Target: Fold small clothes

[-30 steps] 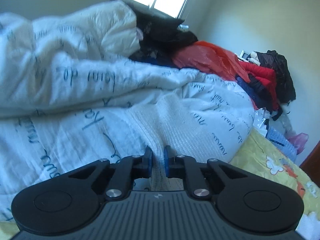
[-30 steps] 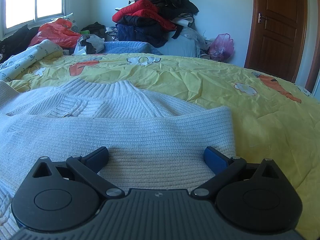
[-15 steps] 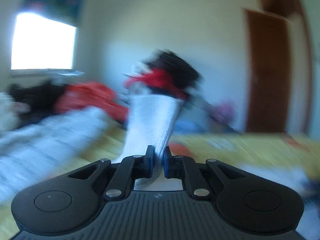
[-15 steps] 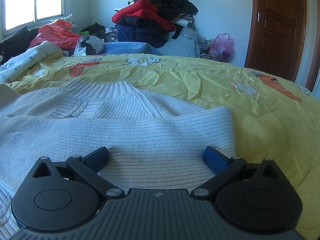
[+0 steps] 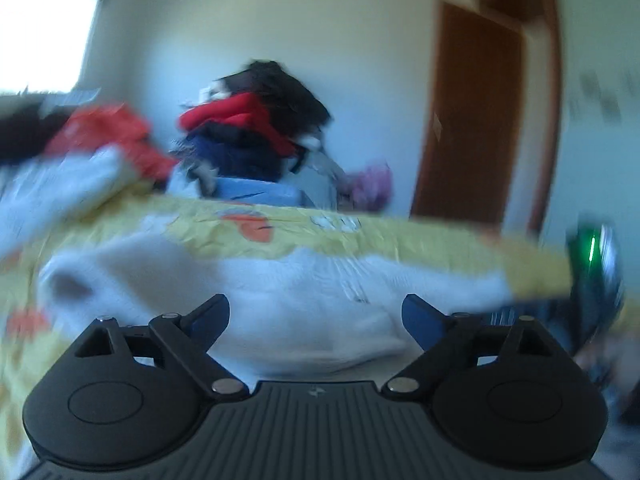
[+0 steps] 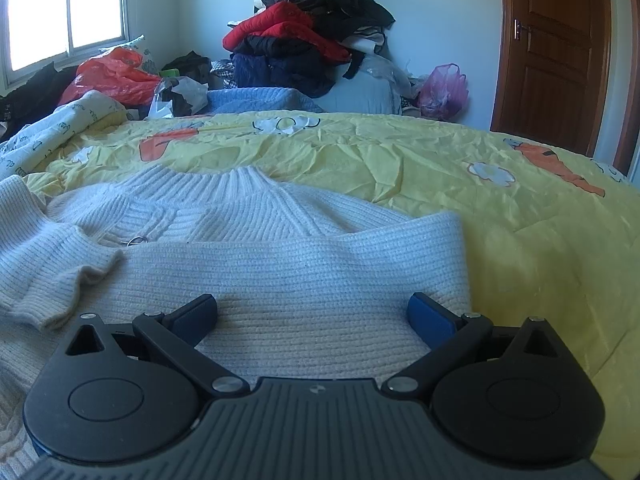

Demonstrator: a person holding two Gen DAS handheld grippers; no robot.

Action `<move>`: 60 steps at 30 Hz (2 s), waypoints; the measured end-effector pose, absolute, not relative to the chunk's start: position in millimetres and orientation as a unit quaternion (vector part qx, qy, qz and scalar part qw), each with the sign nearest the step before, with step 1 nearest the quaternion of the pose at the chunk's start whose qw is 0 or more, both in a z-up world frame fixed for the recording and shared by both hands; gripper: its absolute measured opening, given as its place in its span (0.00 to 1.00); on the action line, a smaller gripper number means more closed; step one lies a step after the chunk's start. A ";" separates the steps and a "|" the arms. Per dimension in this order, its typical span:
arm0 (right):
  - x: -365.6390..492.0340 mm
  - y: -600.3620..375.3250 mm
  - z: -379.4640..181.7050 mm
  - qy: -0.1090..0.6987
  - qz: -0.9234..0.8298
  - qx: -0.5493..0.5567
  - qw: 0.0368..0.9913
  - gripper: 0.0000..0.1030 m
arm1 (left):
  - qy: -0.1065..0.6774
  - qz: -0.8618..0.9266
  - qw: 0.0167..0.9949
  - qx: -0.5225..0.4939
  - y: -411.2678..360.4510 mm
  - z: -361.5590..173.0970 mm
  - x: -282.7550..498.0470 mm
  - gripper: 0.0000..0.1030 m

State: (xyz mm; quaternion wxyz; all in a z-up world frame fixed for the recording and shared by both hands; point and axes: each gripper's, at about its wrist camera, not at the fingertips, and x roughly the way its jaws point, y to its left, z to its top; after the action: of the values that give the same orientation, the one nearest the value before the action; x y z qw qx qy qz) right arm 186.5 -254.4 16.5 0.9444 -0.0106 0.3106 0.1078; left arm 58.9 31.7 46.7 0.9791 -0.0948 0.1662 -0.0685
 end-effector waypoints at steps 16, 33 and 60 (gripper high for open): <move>163.8 -220.6 69.1 0.330 0.226 0.132 0.907 0.92 | 0.206 -0.042 0.913 -0.351 116.3 -3.0 50.2 0.96; 197.5 -160.2 38.2 0.444 0.246 0.195 0.839 0.19 | 0.203 -0.046 0.911 -0.355 119.5 -3.5 51.7 0.97; 175.5 -328.9 64.8 0.378 0.175 0.215 0.883 0.06 | 0.204 -0.045 0.911 -0.354 119.0 -3.7 52.4 0.98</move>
State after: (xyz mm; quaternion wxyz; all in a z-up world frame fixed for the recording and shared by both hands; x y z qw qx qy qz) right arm 175.5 -328.9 64.8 0.8833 0.2155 0.3779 0.1746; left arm 52.4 119.0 -3.7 0.9114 -0.3544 0.2045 -0.0447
